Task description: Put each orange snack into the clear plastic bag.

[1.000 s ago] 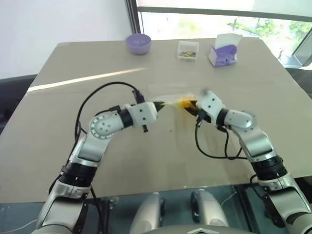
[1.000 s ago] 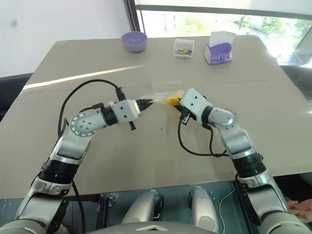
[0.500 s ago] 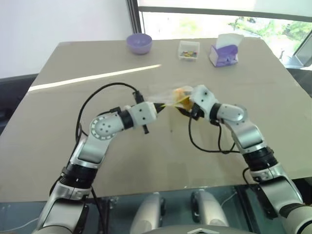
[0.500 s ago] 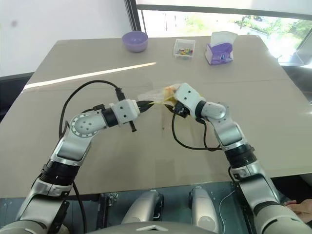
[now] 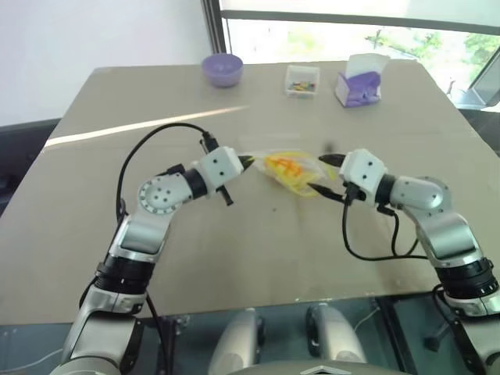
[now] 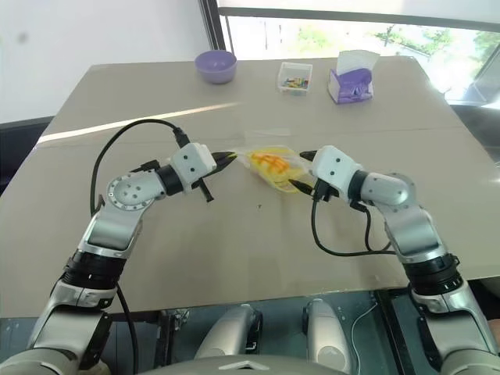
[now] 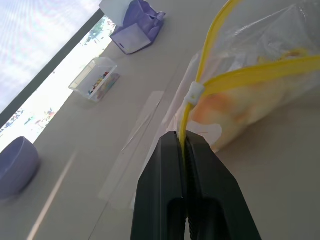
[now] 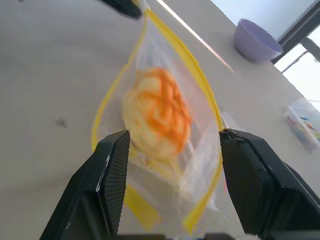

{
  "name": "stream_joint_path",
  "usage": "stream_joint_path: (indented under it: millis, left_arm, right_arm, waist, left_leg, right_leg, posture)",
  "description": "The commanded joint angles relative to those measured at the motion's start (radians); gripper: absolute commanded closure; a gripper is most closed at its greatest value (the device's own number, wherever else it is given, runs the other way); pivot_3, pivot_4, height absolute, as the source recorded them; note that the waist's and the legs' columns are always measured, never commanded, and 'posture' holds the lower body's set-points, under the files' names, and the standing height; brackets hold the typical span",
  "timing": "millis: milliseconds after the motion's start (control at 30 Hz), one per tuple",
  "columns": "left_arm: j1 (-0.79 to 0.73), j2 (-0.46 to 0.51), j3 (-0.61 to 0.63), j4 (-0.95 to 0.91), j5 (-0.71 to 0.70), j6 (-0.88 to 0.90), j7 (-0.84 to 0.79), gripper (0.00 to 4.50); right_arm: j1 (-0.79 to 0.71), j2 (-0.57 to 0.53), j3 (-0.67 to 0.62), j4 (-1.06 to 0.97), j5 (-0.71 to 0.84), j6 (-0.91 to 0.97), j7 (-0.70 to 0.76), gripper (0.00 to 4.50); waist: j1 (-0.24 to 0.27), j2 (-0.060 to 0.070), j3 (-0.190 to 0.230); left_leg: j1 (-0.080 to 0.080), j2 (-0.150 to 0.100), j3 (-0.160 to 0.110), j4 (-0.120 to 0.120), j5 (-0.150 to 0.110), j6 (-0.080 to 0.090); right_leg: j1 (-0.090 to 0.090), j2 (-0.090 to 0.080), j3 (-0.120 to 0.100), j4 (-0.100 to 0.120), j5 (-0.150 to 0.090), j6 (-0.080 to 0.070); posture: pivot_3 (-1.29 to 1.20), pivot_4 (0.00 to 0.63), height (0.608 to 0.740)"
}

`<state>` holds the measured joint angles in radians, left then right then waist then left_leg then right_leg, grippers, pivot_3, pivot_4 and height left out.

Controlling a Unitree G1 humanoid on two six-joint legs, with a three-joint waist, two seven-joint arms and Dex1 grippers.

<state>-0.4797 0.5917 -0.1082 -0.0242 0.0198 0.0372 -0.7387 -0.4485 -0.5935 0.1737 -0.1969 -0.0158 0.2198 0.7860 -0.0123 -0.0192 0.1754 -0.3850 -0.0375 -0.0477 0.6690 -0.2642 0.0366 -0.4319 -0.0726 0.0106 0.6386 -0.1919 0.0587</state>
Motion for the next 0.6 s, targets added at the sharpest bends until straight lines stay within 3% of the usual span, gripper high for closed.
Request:
stream_joint_path:
  millis: [33,600]
  left_arm:
    - [-0.036,0.004,0.032,-0.005,-0.025,0.0,-0.001,4.5]
    - [-0.048,0.006,0.025,-0.007,-0.03,-0.002,-0.006,4.5]
  right_arm:
    - [0.024,-0.04,0.016,-0.019,-0.097,-0.068,-0.045,1.47]
    - [0.038,-0.007,0.032,0.012,-0.167,-0.013,-0.073,1.47]
  waist:
    - [0.0,0.0,0.0]
    - [-0.001,0.0,0.0]
  left_leg:
    - [0.0,0.0,0.0,0.0,0.0,0.0]
    - [0.0,0.0,0.0,0.0,0.0,0.0]
  right_leg:
    - [0.0,0.0,0.0,0.0,0.0,0.0]
    - [0.0,0.0,0.001,0.0,0.0,0.0]
  posture:
    - [0.0,0.15,0.74]
    - [0.0,0.15,0.74]
